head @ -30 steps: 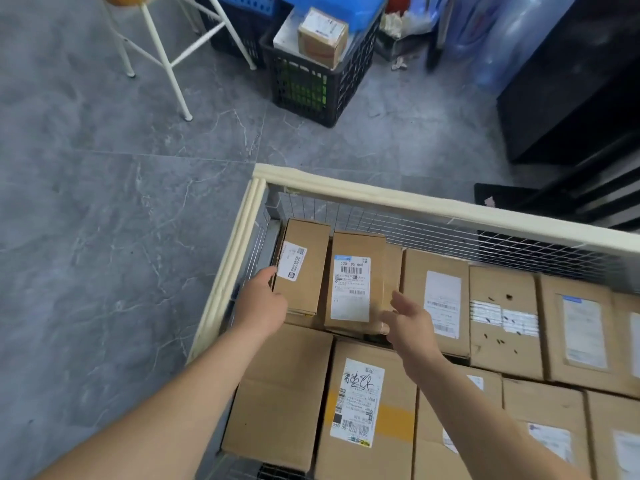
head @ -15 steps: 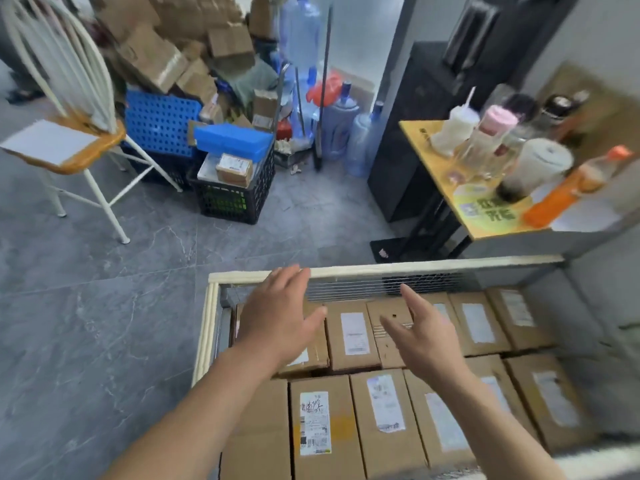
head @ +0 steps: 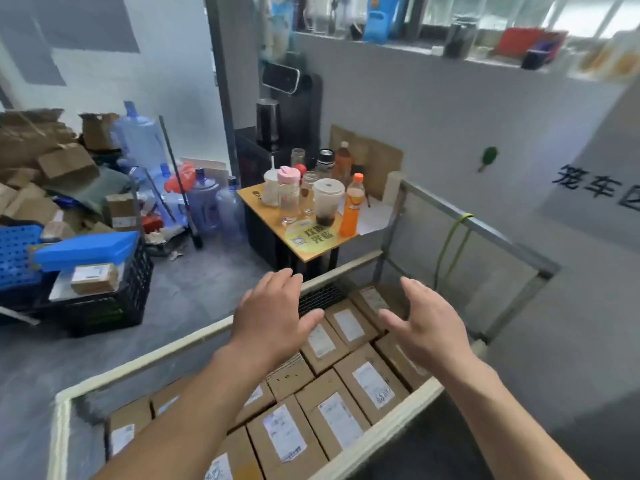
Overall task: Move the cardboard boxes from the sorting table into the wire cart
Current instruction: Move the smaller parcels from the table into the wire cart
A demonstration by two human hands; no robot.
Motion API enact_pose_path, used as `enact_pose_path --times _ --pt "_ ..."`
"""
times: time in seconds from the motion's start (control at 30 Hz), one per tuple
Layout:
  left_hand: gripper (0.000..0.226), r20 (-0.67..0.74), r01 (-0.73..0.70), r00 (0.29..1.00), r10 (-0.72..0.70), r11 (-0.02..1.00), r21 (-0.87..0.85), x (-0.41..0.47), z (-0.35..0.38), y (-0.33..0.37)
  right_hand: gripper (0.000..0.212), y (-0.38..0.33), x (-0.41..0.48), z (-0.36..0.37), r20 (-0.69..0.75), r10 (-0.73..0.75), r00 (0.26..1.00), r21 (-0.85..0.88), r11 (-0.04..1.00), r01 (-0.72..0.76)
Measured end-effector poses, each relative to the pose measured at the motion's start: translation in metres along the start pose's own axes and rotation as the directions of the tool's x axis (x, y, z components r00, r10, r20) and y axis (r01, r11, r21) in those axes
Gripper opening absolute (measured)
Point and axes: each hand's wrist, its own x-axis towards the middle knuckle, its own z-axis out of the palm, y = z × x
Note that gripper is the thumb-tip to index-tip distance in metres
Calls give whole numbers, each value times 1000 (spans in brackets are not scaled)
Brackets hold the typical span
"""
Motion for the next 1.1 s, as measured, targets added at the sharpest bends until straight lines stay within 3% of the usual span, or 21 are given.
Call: enact_pose_path --times 0.33,0.53,0.67,0.87,1.1 --pt "73 22 -315 949 315 949 -8 30 40 237 71 200 -54 -124 -92 265 960 -54 961 -271" --pt "69 80 -468 880 469 883 -32 30 71 349 76 291 -92 -175 -115 458 881 -56 883 -466" --pt "65 113 -557 822 559 829 -50 34 96 410 65 336 -117 -196 -160 542 825 -52 830 -556" --pt "70 194 -674 701 686 726 -134 45 140 491 69 393 -147 -221 -252 699 670 -47 682 -730" --pt "58 249 -755 532 809 587 -293 70 185 592 61 454 -167 -247 -315 820 478 -12 500 -866"
